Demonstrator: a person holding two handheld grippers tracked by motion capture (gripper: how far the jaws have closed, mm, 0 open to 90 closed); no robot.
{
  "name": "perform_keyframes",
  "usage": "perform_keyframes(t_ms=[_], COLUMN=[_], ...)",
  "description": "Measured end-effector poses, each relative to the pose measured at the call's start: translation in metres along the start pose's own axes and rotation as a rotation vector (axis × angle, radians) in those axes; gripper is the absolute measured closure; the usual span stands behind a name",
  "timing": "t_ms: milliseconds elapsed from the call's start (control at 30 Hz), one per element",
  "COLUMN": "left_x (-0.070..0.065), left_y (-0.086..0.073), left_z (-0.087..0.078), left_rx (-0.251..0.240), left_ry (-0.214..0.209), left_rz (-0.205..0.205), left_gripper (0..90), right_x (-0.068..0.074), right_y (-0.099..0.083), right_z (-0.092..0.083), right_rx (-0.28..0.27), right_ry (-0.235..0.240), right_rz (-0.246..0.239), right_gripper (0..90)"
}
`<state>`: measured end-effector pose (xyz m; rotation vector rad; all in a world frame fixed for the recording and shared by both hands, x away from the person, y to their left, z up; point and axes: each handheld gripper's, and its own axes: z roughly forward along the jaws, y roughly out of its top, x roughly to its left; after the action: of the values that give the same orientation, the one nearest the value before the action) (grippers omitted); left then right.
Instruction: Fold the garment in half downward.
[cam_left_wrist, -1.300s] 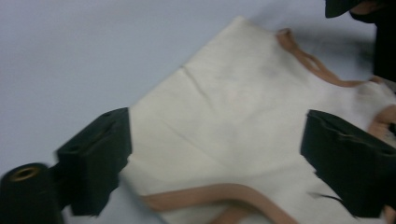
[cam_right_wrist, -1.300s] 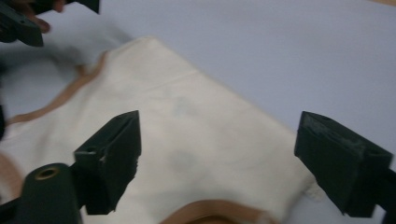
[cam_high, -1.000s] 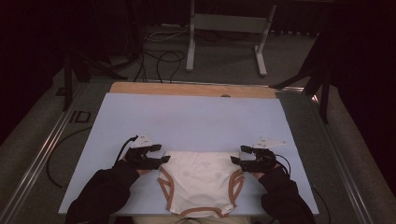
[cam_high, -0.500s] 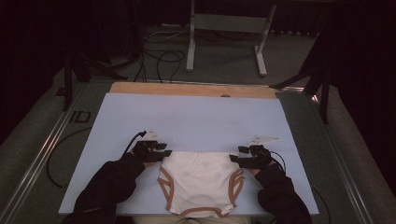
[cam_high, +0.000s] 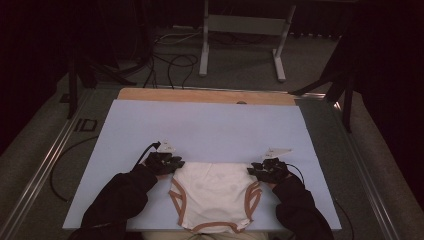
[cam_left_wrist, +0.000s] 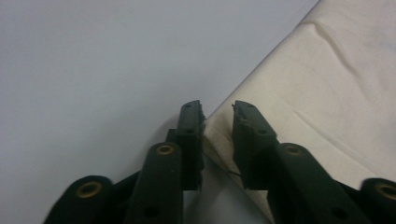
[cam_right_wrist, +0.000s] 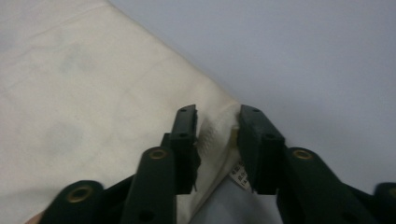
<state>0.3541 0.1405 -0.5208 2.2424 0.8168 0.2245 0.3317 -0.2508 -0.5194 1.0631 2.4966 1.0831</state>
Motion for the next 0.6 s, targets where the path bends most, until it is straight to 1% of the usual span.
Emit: perform_keyframes(t_ms=[67,167,200,267,333,400,433,467,567,600], left_x=[-0.002,-0.002,-0.001,-0.001,0.001,0.003,0.003,0.003,0.003,0.006], left_y=[0.001,0.001,0.001,0.000,0.000,0.000,0.001,0.001,0.002,0.004], left_z=[0.001,0.001,0.001,-0.001,-0.002,-0.005,-0.006,-0.008,-0.009,-0.010], left_rx=[0.002,0.000,-0.001,-0.008,-0.014,-0.032,-0.033,-0.043,-0.047,-0.047], left_ry=[-0.003,-0.009,-0.010,-0.014,-0.022,-0.027,-0.028,-0.015,-0.008,-0.005], left_rz=[0.008,0.003,0.000,0.001,-0.014,-0.025,-0.024,-0.025,-0.021,-0.024], left_gripper=[83.3,87.2,88.2,89.0,89.2,89.5,89.5,89.5,89.5,89.5], right_x=[0.001,0.002,0.003,0.003,0.003,0.003,0.002,0.002,0.000,-0.002], right_y=[0.000,0.001,0.002,0.003,0.004,0.005,0.006,0.006,0.010,0.014], right_z=[0.000,0.001,0.002,0.002,0.001,0.000,0.000,0.000,-0.001,-0.001], right_rx=[0.001,0.012,0.016,0.019,0.019,0.015,0.012,0.009,0.000,-0.006], right_ry=[-0.005,0.000,0.000,-0.007,-0.007,-0.004,-0.007,-0.008,-0.009,-0.017], right_rz=[-0.006,-0.014,-0.010,-0.016,-0.017,-0.014,-0.015,-0.012,-0.011,-0.020], right_gripper=[78.2,87.4,88.6,89.4,89.7,89.9,89.9,89.9,89.9,89.9])
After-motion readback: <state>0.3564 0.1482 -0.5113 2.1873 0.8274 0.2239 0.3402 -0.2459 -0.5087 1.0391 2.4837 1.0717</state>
